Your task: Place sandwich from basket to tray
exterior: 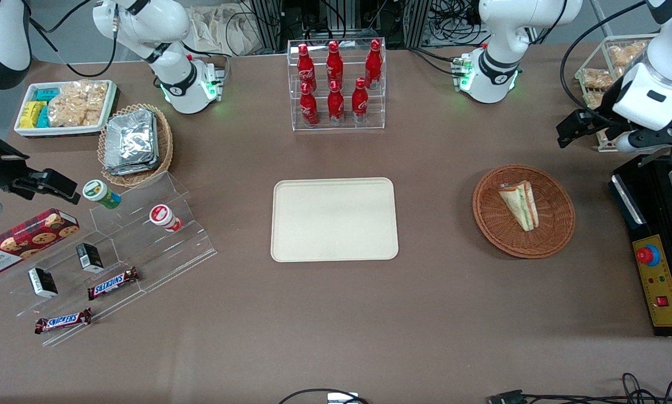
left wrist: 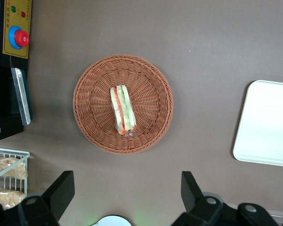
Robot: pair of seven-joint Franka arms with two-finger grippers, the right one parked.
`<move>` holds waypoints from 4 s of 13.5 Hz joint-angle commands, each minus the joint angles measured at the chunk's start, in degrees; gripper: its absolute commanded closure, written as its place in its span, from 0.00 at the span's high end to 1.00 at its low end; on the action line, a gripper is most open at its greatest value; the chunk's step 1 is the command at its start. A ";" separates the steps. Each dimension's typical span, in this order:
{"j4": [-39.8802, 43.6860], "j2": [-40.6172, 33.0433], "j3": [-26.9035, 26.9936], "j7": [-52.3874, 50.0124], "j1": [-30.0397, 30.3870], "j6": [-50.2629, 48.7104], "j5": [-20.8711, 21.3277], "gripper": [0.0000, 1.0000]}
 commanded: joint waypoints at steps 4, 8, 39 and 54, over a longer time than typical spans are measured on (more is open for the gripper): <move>1.90 1.32 0.39 0.52 -0.35 -2.39 0.04 1.00; -5.81 0.44 1.26 0.26 -0.17 2.24 0.56 1.00; -33.43 22.33 6.63 -6.95 -1.84 53.95 -0.49 0.35; -16.26 6.86 4.26 -6.16 -1.84 15.25 -0.40 0.00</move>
